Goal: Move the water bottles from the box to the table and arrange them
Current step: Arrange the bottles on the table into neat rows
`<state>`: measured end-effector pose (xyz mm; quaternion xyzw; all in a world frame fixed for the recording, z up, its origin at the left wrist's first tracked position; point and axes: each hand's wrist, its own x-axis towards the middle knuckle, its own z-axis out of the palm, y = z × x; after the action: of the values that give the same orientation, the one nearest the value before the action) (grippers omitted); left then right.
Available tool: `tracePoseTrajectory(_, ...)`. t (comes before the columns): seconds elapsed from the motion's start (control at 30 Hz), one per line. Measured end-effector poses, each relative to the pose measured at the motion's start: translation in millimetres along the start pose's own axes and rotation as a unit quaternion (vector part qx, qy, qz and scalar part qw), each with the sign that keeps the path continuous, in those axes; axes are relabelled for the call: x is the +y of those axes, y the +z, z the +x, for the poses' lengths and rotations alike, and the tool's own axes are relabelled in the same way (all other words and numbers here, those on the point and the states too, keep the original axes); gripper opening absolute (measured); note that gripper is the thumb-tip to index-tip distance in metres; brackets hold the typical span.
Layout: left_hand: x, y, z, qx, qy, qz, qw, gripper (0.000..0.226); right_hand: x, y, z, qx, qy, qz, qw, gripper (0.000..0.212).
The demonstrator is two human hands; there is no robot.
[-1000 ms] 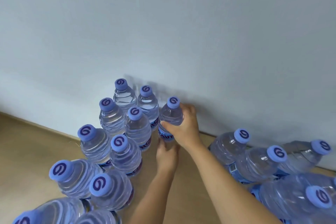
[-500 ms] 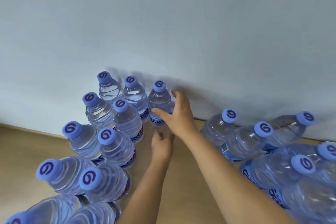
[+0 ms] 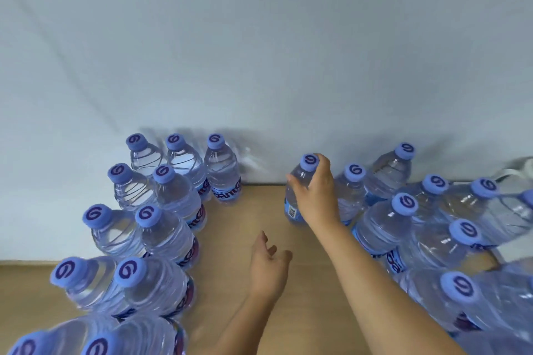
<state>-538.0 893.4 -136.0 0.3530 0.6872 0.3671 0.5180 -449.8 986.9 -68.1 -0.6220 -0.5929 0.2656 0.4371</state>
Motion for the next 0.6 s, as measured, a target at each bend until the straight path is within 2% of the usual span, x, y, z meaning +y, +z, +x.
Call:
tracePoseTrajectory(0.13,-3,-12,-7,-0.011,0.069,0.082,0.994,0.093,-11,-10,-10,-0.012,-0.025,-0.032,0.999,0.038)
tracePoseTrajectory(0.23,3,-18,-16,0.005,0.120,0.110,0.987,0.105,-36,-24,-22,0.012,-0.047,-0.035,0.998,0.041)
tracePoseTrajectory(0.33,14,-22,-31,0.023,0.119,-0.018,0.992,0.083,-62,-33,-38,0.025,-0.066,0.007,0.997,0.045)
tracePoseTrajectory(0.37,17,-26,-36,0.018,0.119,-0.050,0.992,0.074,-67,-36,-42,0.004,-0.071,0.018,0.997,0.046)
tracePoseTrajectory(0.43,22,-38,-51,-0.061,0.123,-0.074,0.988,0.053,-74,-45,-45,-0.127,-0.060,0.041,0.989,0.045)
tracePoseTrajectory(0.5,28,-49,-69,-0.231,0.137,-0.072,0.961,0.031,-75,-52,-46,-0.282,-0.020,0.058,0.957,0.050)
tracePoseTrajectory(0.53,31,-53,-78,-0.301,0.148,-0.067,0.940,0.027,-74,-54,-46,-0.314,-0.004,0.064,0.947,0.057)
tracePoseTrajectory(0.57,34,-56,-86,-0.331,0.160,-0.071,0.927,0.024,-72,-54,-47,-0.313,0.004,0.071,0.947,0.063)
tracePoseTrajectory(0.6,35,-56,-91,-0.324,0.171,-0.085,0.927,0.023,-71,-54,-48,-0.294,0.005,0.081,0.953,0.064)
